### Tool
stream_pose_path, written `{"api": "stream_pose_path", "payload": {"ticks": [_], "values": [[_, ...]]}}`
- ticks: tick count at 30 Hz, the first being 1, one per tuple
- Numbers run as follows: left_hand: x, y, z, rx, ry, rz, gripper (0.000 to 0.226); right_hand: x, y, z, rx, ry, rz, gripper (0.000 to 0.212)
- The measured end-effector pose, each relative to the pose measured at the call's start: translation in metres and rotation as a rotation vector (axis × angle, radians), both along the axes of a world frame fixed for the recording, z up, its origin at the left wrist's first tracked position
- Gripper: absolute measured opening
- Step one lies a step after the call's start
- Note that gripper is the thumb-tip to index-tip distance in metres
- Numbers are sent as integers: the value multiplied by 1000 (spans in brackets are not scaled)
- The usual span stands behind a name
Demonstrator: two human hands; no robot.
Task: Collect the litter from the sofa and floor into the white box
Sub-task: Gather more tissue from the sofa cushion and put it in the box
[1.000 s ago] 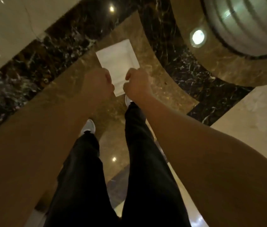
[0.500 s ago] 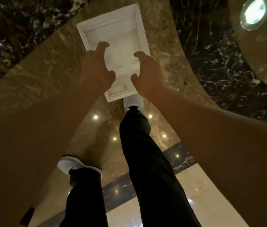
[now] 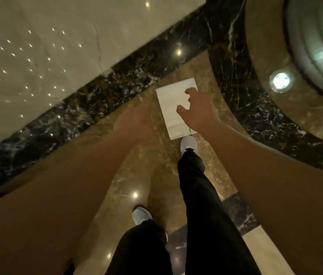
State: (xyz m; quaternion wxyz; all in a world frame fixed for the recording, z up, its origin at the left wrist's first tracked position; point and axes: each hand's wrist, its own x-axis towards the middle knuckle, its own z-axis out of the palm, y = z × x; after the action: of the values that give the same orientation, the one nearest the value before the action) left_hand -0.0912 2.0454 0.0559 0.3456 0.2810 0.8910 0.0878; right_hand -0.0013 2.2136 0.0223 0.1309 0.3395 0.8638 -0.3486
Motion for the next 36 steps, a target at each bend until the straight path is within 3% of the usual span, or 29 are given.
{"api": "stream_pose_path", "payload": {"ticks": [3,10,18,26,36], "values": [[22,-53,100,-55,142,-19,44,24,-52,102,57,108,32,56],[69,-174,296,-50,403,44,49,64,-164,309,242,163,242,64],[125,-307,458,-50,738,412,47,46,-286,490,529,404,591,66],[264,-404,532,-175,918,752,50,118,-405,569,619,673,995,68],[399,-494,556,-318,885,963,41,231,-508,597,536,736,1222,59]]}}
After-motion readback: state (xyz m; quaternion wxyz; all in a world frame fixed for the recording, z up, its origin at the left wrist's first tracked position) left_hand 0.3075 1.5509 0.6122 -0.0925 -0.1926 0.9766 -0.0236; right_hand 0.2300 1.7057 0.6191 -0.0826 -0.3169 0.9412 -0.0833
